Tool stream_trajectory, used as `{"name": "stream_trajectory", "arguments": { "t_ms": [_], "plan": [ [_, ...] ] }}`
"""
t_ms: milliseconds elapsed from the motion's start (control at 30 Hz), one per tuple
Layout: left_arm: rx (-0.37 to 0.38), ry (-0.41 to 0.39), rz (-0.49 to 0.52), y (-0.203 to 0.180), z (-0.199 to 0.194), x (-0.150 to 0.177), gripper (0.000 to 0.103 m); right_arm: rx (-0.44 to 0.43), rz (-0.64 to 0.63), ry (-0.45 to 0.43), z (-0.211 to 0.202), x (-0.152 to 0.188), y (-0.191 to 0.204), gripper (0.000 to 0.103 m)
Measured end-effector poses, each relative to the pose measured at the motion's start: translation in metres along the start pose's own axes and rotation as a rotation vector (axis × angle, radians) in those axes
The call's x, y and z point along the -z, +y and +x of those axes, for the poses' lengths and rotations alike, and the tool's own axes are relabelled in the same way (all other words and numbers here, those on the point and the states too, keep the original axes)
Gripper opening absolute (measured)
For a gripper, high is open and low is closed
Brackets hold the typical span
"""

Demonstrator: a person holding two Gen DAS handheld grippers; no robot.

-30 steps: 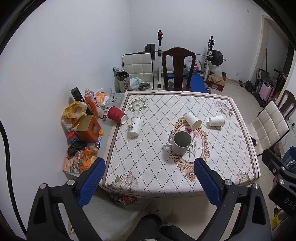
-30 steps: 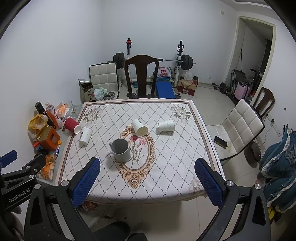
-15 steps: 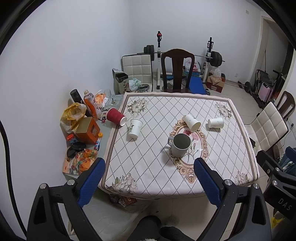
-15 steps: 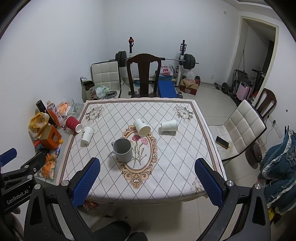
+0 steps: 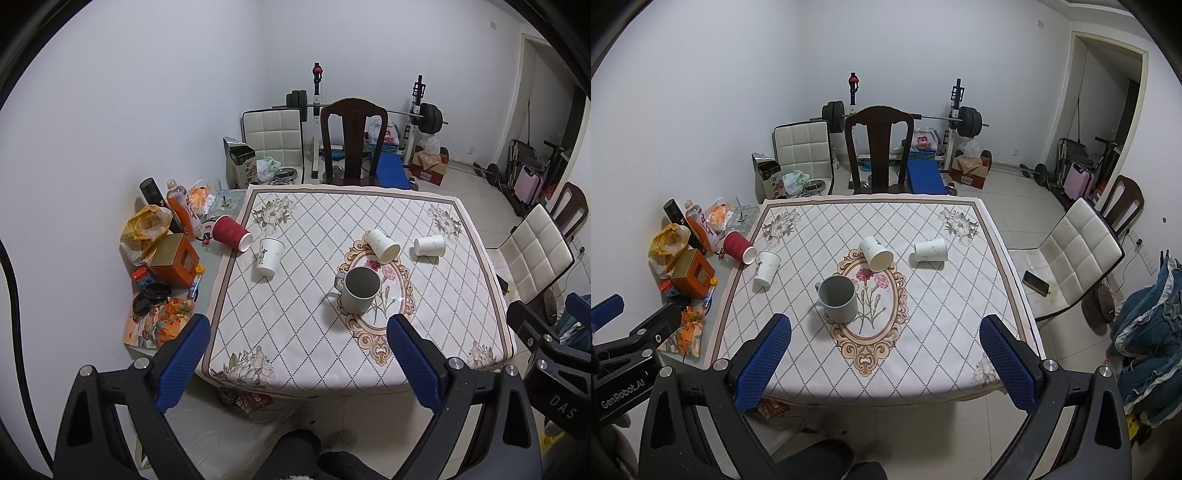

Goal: Flip cup upright

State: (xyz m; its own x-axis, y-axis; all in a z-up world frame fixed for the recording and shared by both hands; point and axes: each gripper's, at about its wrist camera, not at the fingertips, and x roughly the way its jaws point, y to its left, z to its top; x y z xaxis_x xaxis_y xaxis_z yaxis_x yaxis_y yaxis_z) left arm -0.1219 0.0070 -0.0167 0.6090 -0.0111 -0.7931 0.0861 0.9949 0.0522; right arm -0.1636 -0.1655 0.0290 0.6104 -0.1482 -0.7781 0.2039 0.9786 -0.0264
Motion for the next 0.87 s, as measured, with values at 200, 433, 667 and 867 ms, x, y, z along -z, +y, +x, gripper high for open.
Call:
{"name": "stream_trajectory", "arguments": {
  "t_ms": [200, 433, 667, 867],
  "plan": [
    [0.005, -0.002, -0.001, -0.0011, -0.0019, -0.002, 0.097, -0.001, -0.002, 0.0, 0.0006, 0.0004, 0.0016, 0.103],
    [0.006, -0.002, 0.0, 0.0004, -0.0022, -0.0015, 0.097, -0.002, -0.004, 0.0, 0.0008, 0.0, 0.0032, 0.103],
    [0.005, -0.004, -0.001, 0.0006, -0.0033, -0.0019, 0.097, -0.009, -0.012, 0.001, -0.0019, -0.0004, 0.0061, 0.103],
    [0.007, -0.007, -0.005, -0.0004, -0.0046, -0.0045, 0.097, -0.012, -0.016, 0.001, -0.004, -0.0008, 0.0071, 0.103]
  ]
}}
